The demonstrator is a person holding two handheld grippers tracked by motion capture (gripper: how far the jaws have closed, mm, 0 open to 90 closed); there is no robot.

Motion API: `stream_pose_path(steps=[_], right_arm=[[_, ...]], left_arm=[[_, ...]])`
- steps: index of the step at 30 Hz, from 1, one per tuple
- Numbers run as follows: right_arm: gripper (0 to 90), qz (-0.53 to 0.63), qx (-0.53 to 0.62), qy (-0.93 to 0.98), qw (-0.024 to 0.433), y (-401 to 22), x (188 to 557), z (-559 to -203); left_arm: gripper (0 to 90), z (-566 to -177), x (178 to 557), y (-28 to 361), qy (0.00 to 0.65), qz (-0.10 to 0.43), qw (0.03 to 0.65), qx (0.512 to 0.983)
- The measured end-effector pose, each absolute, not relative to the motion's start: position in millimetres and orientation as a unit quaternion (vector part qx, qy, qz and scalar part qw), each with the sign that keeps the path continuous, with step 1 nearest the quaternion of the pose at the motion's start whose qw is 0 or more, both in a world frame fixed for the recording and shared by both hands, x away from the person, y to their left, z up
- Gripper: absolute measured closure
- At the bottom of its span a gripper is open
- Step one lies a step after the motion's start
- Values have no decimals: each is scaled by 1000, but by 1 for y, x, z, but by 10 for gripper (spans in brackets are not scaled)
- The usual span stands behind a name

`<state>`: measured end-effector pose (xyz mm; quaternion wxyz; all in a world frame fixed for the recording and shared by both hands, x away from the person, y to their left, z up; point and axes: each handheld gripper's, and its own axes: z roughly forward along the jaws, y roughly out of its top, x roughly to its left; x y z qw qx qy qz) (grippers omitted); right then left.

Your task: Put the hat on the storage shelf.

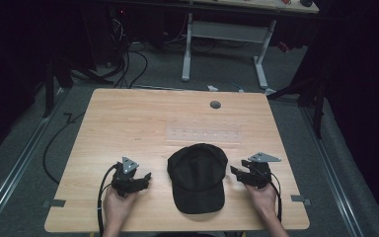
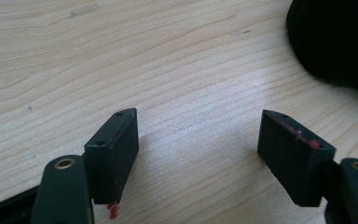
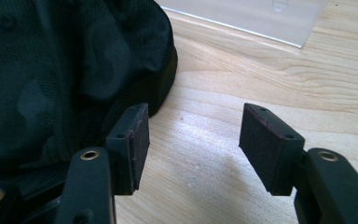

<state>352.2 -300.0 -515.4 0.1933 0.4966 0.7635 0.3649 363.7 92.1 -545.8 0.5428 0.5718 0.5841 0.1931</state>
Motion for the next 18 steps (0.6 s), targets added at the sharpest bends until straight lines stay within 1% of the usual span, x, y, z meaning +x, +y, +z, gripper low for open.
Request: stream_pose_path(steps=[18], right_arm=[[447, 410, 488, 748, 186, -303, 336, -489]], left_arm=[[293, -546, 364, 92, 583, 194, 542, 573]])
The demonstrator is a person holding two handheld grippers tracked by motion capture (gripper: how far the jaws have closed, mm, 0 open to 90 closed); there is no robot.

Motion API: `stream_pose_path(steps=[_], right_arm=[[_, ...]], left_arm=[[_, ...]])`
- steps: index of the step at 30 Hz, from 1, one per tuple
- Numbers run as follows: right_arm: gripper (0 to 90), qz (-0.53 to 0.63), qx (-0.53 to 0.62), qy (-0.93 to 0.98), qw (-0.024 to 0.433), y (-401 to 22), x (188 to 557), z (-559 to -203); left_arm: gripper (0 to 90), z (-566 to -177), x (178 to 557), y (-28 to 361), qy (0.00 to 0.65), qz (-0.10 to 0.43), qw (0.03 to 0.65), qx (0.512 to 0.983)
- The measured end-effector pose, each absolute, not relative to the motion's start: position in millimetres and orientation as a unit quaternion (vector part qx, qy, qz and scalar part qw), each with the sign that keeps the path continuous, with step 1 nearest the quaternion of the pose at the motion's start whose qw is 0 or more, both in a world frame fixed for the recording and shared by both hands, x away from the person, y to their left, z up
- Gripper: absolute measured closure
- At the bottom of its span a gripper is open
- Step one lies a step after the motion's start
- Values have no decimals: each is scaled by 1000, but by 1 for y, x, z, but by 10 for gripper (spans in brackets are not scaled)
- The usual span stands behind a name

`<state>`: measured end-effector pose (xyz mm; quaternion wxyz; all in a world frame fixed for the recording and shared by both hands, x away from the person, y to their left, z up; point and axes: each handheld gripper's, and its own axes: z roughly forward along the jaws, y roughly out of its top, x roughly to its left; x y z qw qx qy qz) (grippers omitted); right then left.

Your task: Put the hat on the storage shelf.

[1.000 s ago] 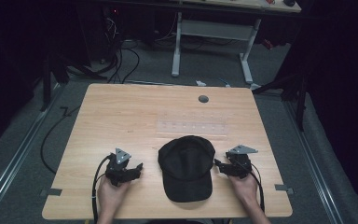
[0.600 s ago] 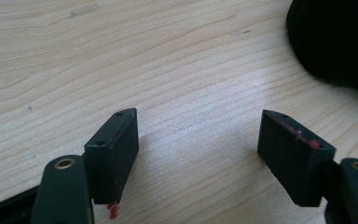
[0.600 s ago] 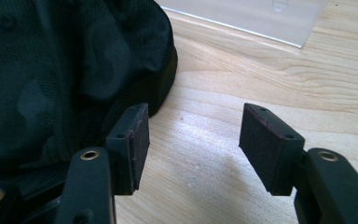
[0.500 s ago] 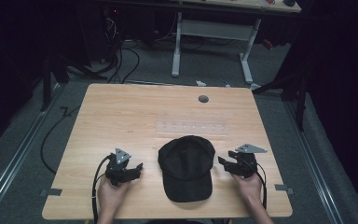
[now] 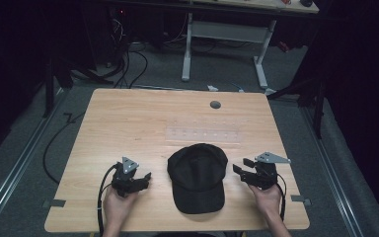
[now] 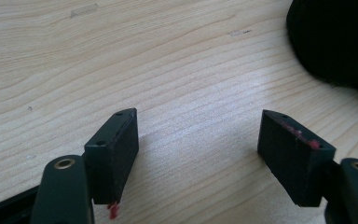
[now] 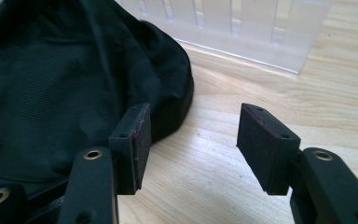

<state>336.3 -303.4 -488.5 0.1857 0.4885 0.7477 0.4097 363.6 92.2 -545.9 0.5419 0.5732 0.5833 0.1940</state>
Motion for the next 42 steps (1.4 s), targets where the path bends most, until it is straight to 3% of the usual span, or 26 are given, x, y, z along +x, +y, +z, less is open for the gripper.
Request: stream_pose_path(steps=[13, 42], right_arm=[[413, 421, 452, 762, 196, -284, 335, -477], [488, 391, 430, 794, 176, -243, 370, -469]], left_arm=[[293, -546, 364, 92, 584, 193, 543, 572], [291, -546, 364, 92, 584, 193, 543, 572]])
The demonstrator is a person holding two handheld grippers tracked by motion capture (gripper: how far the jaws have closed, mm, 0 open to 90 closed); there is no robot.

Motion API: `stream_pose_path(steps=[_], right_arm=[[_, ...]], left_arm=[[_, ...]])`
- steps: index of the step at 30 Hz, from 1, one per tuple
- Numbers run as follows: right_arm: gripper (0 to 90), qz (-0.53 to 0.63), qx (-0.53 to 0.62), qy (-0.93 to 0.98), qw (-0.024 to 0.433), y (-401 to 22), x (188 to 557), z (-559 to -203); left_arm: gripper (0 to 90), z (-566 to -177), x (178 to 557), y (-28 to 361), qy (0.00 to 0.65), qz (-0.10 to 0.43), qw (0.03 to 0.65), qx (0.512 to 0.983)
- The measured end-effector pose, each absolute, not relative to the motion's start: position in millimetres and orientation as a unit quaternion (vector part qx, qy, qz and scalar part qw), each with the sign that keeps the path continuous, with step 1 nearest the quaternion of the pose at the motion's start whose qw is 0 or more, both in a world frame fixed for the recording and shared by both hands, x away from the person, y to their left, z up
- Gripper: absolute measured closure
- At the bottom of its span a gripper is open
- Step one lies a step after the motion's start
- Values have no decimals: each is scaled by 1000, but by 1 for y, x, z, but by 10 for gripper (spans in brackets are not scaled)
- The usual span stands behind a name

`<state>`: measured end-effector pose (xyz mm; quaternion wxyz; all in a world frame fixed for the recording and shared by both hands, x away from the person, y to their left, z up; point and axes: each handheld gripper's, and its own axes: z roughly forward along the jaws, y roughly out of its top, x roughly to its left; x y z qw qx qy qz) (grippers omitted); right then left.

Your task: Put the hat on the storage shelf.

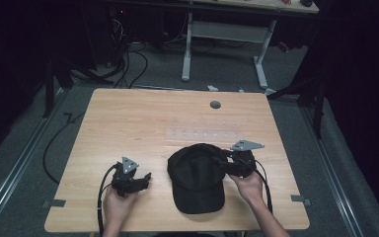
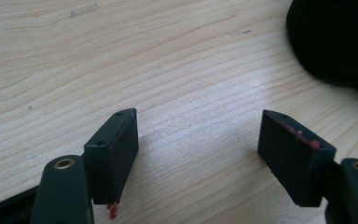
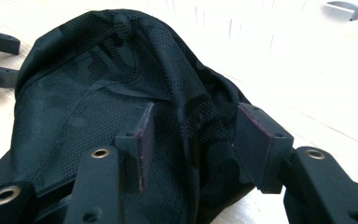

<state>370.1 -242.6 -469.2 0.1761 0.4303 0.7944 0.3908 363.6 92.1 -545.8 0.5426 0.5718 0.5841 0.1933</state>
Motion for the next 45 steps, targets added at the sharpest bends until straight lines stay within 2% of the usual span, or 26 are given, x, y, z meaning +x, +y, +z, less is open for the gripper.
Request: stream_pose_path(steps=[10, 26, 35, 45], right_arm=[[594, 379, 429, 803, 165, -237, 379, -476], [682, 377, 431, 807, 144, -241, 381, -480], [795, 383, 426, 810, 126, -242, 382, -480], [845, 390, 419, 811, 117, -246, 382, -478]], left_arm=[[289, -546, 364, 92, 584, 193, 543, 572], [289, -546, 364, 92, 584, 193, 542, 573], [289, -546, 364, 92, 583, 194, 542, 573], [289, -546, 364, 92, 584, 193, 542, 573]])
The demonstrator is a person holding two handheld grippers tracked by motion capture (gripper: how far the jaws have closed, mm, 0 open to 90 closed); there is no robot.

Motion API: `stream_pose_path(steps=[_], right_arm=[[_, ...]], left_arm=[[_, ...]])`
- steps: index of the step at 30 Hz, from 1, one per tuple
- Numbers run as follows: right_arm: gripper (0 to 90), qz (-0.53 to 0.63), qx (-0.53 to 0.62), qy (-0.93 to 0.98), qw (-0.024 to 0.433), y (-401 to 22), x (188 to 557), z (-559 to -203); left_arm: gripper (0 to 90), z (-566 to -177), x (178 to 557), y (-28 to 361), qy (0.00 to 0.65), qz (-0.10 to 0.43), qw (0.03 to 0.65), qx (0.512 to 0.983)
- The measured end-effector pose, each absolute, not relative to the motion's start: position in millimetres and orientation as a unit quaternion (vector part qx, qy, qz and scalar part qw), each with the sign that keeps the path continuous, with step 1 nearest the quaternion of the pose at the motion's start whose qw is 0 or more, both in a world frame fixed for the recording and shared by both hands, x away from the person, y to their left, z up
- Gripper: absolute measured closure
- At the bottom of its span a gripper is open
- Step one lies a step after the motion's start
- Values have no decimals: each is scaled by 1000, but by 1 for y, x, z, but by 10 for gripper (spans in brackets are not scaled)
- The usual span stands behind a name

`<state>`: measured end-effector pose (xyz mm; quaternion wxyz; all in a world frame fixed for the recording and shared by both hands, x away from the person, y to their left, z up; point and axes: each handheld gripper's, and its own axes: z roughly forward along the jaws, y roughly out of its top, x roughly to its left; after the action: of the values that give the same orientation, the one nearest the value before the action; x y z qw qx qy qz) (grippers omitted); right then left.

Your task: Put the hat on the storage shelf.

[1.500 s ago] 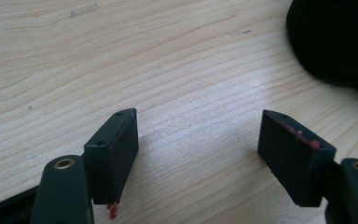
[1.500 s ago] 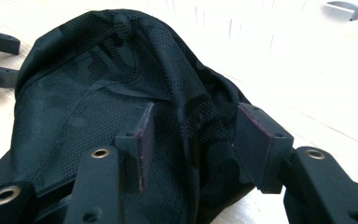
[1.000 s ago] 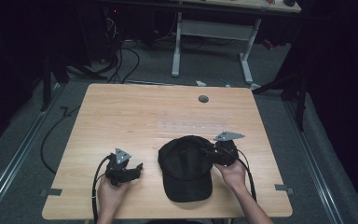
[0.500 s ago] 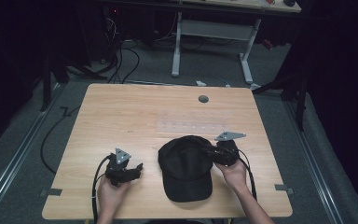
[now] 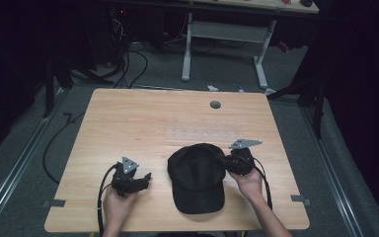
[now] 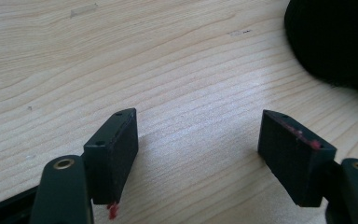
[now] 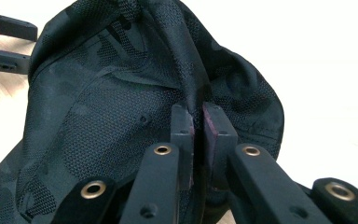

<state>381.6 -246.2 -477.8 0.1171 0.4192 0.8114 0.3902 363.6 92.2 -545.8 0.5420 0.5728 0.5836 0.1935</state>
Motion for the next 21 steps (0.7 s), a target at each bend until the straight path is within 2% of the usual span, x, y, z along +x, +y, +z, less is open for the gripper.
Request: stream_pose_path(steps=[21], right_arm=[[868, 420, 396, 809, 111, -251, 372, -465]], left_arm=[[289, -546, 363, 92, 583, 193, 541, 574]])
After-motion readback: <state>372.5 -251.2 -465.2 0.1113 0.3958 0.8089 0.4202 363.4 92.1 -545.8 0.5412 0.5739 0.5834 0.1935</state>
